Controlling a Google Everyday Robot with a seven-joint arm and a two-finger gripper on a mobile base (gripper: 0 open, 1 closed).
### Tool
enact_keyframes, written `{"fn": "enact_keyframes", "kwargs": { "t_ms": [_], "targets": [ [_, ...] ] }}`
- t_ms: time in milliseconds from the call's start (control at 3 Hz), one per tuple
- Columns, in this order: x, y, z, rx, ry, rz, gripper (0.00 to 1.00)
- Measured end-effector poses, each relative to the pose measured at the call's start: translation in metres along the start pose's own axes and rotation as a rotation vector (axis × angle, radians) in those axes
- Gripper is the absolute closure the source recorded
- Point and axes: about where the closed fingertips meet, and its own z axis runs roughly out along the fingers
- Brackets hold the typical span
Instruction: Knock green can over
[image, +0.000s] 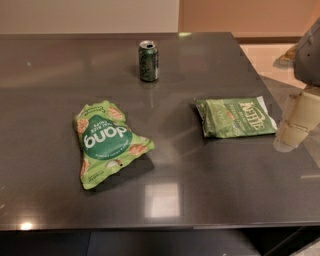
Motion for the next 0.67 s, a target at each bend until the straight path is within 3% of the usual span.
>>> {"fn": "enact_keyframes", "kwargs": {
  "t_ms": [333,667],
  "targets": [
    [0.000,-0.001,-0.001,0.004,-0.002,0.005,0.00],
    [-0.007,-0.018,0.006,0.005,-0.051,0.041,0.00]
  ]
}}
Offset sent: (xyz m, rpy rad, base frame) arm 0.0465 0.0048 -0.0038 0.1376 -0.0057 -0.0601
